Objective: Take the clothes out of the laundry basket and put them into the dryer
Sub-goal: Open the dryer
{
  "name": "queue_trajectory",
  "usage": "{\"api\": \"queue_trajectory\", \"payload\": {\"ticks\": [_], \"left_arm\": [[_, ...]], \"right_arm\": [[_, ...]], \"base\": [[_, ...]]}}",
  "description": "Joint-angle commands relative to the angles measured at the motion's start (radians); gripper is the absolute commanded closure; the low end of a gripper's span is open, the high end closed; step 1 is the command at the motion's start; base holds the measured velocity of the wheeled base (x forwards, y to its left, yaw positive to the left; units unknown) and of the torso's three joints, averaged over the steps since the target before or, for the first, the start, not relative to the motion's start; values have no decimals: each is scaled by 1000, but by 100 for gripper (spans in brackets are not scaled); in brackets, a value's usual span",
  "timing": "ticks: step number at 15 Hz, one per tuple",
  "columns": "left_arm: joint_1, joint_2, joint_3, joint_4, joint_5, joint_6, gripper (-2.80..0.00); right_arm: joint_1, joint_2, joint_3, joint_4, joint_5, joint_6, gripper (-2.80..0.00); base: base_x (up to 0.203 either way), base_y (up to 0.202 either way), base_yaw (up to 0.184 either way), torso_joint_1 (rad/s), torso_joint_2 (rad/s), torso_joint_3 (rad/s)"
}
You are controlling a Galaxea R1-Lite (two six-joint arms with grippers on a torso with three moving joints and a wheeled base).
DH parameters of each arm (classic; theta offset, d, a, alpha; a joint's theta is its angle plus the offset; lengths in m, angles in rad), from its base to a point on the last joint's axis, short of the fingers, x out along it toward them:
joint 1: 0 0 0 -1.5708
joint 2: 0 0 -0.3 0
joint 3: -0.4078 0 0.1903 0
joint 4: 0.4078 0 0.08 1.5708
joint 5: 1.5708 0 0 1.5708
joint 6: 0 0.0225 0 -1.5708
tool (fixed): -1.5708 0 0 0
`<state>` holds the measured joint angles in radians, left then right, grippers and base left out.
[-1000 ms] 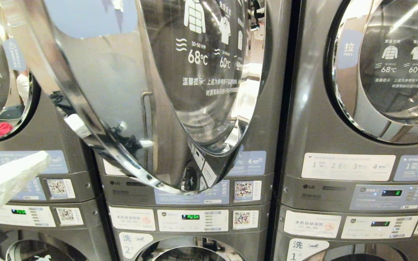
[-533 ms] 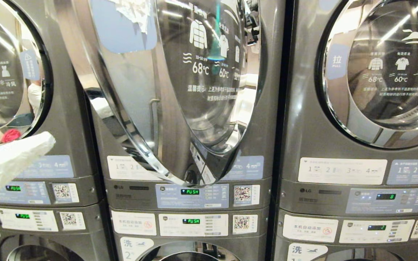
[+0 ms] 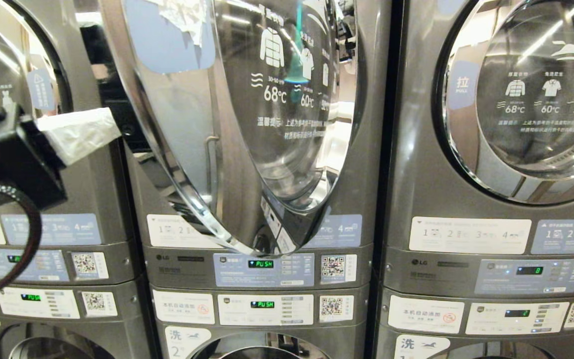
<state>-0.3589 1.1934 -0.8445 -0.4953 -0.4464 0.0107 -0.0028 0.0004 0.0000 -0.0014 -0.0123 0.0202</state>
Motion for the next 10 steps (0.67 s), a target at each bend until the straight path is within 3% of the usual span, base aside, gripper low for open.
{"api": "queue_trajectory", "payload": {"ticks": [1, 10], "left_arm": [[-51, 18, -2, -3, -3, 0, 0], [-389, 22, -49, -5, -3, 8, 0]], "right_arm": [[0, -2, 0, -1, 0, 0, 0], [0, -2, 0, 0, 0, 0, 0]], "base": [[0, 0, 0, 0, 0, 0], [0, 0, 0, 0, 0, 0]]}}
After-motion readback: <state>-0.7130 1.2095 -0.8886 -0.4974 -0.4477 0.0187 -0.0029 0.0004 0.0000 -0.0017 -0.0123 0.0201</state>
